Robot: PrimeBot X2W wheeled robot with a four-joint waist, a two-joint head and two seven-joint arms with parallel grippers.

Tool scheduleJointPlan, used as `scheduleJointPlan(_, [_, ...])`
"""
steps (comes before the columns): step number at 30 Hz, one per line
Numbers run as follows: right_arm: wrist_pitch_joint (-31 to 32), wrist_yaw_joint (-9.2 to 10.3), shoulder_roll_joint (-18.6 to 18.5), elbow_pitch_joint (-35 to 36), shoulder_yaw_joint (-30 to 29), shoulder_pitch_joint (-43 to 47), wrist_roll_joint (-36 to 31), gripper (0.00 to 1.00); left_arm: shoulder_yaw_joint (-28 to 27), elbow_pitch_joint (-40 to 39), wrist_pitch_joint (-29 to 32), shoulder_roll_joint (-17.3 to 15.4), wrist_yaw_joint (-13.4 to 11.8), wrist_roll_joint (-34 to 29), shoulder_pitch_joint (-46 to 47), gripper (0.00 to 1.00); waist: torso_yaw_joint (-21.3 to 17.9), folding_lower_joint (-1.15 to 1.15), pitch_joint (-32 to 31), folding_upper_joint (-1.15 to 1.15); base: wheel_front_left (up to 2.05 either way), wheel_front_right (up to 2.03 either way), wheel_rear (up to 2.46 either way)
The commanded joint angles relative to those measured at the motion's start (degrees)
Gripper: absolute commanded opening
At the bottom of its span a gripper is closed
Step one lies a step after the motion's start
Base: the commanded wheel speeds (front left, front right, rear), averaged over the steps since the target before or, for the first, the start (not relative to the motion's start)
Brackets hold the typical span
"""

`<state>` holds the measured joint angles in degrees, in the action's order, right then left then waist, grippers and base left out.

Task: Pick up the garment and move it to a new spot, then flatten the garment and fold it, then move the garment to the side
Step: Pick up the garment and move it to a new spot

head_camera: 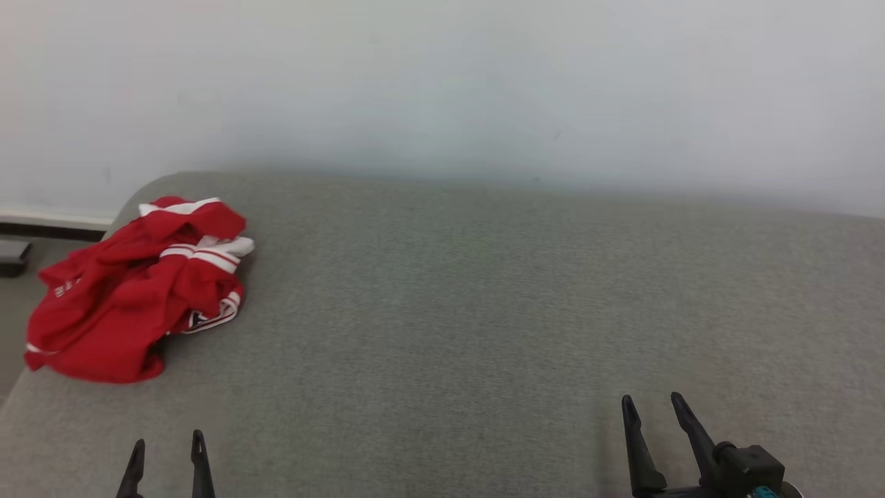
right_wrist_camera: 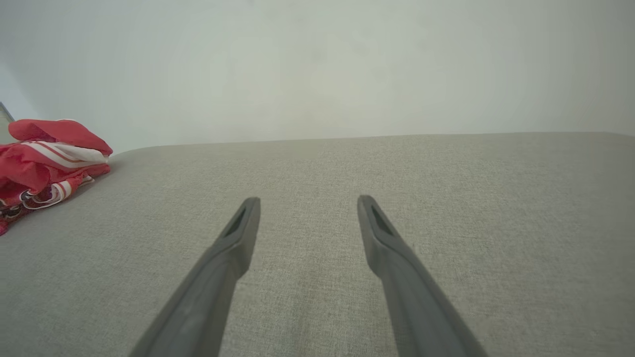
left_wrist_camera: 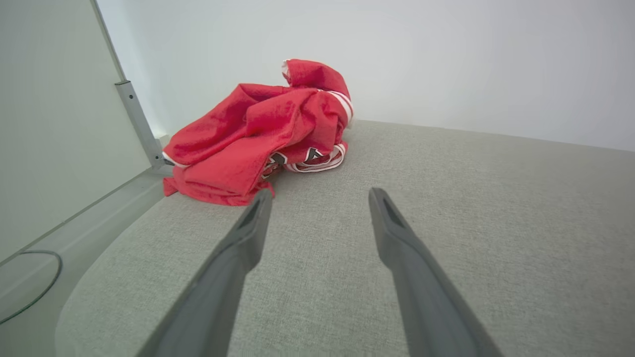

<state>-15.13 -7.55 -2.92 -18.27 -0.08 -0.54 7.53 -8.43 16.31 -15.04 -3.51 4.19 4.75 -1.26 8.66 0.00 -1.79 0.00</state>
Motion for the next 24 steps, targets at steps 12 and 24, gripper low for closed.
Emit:
scheduleJointPlan(12, [0.0, 0.12, 0.1, 0.4, 0.3, 0.7, 0.7, 1.0, -0.5, -1.0, -0.2, 0.2, -1.6, 0.2, -1.7, 1.0, 10.4, 0.0, 0.4, 0.0, 0.0, 0.0, 0.0])
scheduleJointPlan(24, [0.0, 0.12, 0.1, 0.5, 1.1, -0.2, 1.2, 1.0, -1.1, -0.7, -0.2, -0.1, -1.4, 1.3, 0.1, 1.0, 16.1, 0.0, 1.4, 0.0, 0.0, 0.0, 0.0])
